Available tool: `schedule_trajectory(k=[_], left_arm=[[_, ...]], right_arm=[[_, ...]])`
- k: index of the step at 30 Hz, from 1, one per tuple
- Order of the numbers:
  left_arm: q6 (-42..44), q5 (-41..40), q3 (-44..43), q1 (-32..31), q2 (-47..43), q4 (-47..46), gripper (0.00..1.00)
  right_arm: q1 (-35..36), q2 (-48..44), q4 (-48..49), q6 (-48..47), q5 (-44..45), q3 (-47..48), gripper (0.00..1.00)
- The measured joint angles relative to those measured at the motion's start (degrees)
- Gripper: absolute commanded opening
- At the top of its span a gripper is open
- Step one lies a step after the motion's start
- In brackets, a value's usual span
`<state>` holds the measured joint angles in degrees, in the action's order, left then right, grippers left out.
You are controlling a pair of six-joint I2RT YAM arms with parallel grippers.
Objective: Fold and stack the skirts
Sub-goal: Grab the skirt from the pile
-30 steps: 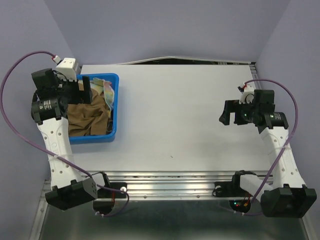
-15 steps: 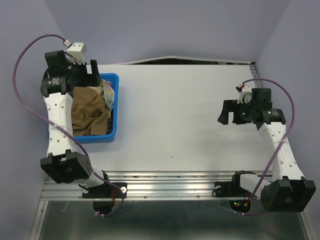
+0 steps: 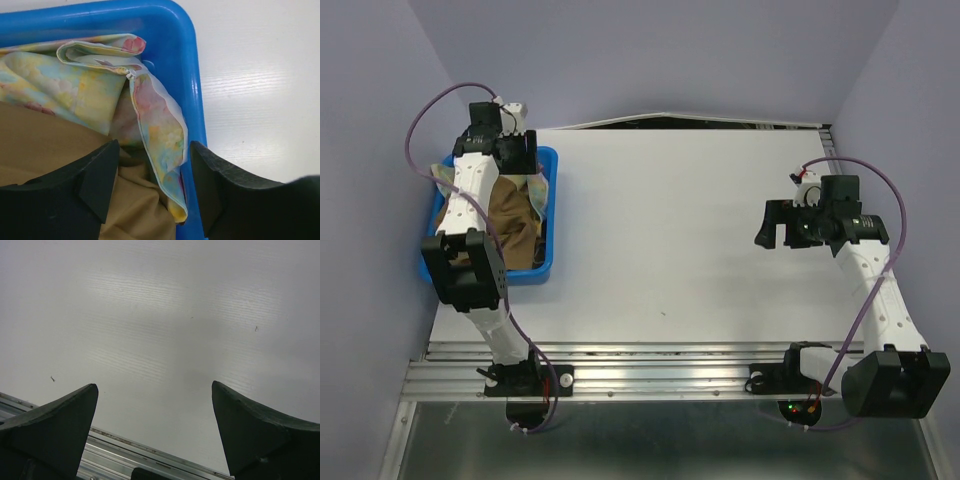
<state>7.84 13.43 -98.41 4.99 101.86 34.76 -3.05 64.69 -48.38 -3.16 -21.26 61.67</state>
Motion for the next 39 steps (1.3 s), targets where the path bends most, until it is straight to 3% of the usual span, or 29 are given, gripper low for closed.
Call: schedule_trajectory(k=[6, 14, 17, 18, 20, 30, 35, 39], left_arm=[[-0.04, -1.11, 0.00, 0.00, 4.72, -0.46, 0.59], [-0.90, -2.01, -0.07, -0.02, 7.56, -1.01, 0.42], [-0.87, -2.60, -1.73, -0.02, 8.68, 0.35, 0.28], [-0.72, -2.89, -2.67, -0.02, 9.03, 0.90, 0.15], [-0.42, -3.15, -4.13, -0.02, 9.27, 2.08, 0.00], [3.17, -8.00, -17.66, -0.02, 9.29, 9.79, 0.00], [9.97, -19.93, -31.61, -1.09, 7.85, 11.47, 0.00], [19.50, -32.37, -30.18, -5.20, 1.53, 8.39, 0.00]], right_arm=[[0.00, 0.59, 0.00, -0.02, 0.02, 0.00, 1.00], [0.00, 0.61, 0.04, -0.02, 0.28, 0.00, 1.00], [0.00, 0.61, 0.26, -0.02, 0.57, 0.00, 1.00], [0.00, 0.61, 0.52, -0.02, 0.68, 0.00, 1.00], [0.00, 0.61, 0.94, -0.02, 0.74, 0.00, 1.00], [0.00, 0.61, 2.38, -0.04, 0.79, 0.00, 1.00], [0.00, 0.61, 2.60, -0.22, 0.63, 0.00, 1.00], [0.00, 0.61, 2.64, -0.50, 0.42, 0.00, 1.00]])
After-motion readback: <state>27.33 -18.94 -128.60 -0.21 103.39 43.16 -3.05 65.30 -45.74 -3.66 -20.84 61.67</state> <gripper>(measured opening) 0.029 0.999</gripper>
